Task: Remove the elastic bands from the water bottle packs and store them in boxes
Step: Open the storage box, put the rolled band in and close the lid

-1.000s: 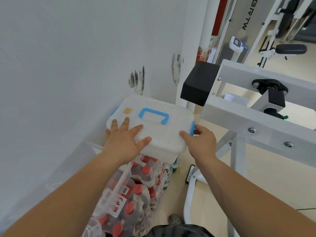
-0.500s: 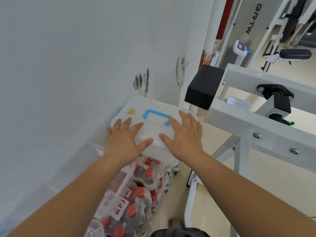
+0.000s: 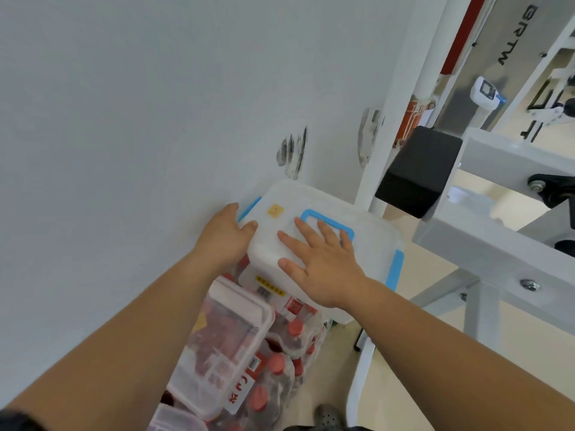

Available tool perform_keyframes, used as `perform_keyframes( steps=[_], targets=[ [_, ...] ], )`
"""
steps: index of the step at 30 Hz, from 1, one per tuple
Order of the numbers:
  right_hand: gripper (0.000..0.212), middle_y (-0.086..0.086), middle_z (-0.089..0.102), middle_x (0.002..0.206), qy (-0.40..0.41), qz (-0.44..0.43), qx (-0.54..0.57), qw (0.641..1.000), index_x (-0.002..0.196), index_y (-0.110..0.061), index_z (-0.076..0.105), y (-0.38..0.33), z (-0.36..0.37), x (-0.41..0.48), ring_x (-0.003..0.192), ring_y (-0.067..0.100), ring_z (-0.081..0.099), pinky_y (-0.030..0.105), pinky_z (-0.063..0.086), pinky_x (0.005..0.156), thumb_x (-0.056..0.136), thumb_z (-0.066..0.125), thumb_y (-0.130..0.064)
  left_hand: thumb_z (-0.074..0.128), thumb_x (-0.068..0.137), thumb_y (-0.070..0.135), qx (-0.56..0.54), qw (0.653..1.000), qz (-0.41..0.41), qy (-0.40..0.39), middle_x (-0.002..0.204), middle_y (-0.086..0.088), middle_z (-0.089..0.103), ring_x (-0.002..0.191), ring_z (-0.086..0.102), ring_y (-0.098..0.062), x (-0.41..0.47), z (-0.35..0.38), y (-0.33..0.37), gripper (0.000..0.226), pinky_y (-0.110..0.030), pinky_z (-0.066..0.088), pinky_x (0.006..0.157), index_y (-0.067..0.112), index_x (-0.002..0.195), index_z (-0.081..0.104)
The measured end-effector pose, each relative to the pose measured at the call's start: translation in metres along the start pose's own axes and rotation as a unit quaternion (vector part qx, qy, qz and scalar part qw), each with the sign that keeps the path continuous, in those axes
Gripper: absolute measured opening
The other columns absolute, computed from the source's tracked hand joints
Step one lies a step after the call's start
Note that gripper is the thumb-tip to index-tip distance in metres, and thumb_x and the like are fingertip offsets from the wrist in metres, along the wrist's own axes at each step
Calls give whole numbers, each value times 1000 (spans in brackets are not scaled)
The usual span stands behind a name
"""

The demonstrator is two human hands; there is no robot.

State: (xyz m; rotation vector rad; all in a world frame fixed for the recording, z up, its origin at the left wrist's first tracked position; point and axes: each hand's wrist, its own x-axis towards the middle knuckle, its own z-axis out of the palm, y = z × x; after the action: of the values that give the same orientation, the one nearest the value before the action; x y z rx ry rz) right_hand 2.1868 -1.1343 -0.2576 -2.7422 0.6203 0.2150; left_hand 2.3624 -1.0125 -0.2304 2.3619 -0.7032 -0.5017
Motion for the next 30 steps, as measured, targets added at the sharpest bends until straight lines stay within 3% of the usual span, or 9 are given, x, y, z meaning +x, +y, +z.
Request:
perform_keyframes(
  steps=[2,4,6,9,15,19,23,27,30],
  targets=[
    [80,-15,-13,171,1,11,12,1000,156,-57,-2,2,-1,-3,158,27,-12,58,-13,122,80,-5,-82,58,96,42,-34,999,-29,-26,156,-9,40,136,47,-29,6,3,-1,72,-44,42,109,17,156,27],
    [78,-15,-13,171,-3,15,10,1000,156,-57,-1,3,-1,-5,158,27,-12,58,-13,122,82,-3,-81,61,96,39,-76,995,-43,-44,152,-7,45,126,54,-27,11,7,-2,74,-37,50,93,18,157,25],
    [74,-15,-12,172,-7,15,3,1000,156,-57,-2,2,-1,-5,158,27,-11,58,-13,122,86,1,-79,64,95,32,-132,988,-52,-54,146,-3,50,113,59,-22,16,9,-4,74,-29,48,78,20,157,25],
    [75,-14,-11,172,-8,13,0,1000,156,-56,-3,0,-1,-4,158,29,-11,58,-12,122,85,0,-79,67,93,22,-154,987,-35,-37,135,4,55,100,60,-14,19,9,-5,73,-23,47,71,20,155,31],
    [79,-13,-11,172,2,7,8,1000,157,-55,-1,-1,1,-5,158,29,-11,56,-15,121,82,-3,-80,61,88,4,-78,993,68,63,110,2,61,101,64,-21,12,14,1,37,-32,51,90,12,124,68],
    [89,-12,-12,172,-5,-2,-1,1000,157,-55,-2,-1,0,-5,158,30,-11,57,-14,121,77,12,-92,56,89,-2,-6,990,116,81,114,-4,59,107,59,-22,12,15,4,38,-25,42,92,9,122,69],
    [83,-10,-12,172,-17,-5,4,1000,158,-54,1,-8,-4,2,158,33,-9,58,-11,122,87,32,-85,54,89,-4,35,987,126,97,119,-11,63,109,59,-26,9,8,5,39,-24,39,91,7,123,69],
    [80,-9,-6,173,-13,-5,14,1000,159,-50,8,-39,-1,16,157,36,-7,61,-10,122,89,29,-82,53,90,-3,88,977,131,140,124,-16,64,115,59,-32,0,-5,5,38,-35,44,98,4,125,66],
    [80,-8,2,174,2,15,44,999,160,-45,15,-54,1,23,158,35,-4,59,-5,123,90,27,-82,53,96,4,120,972,160,124,129,-12,63,120,57,-30,-12,-10,4,33,-36,42,103,6,126,66]
  ],
)
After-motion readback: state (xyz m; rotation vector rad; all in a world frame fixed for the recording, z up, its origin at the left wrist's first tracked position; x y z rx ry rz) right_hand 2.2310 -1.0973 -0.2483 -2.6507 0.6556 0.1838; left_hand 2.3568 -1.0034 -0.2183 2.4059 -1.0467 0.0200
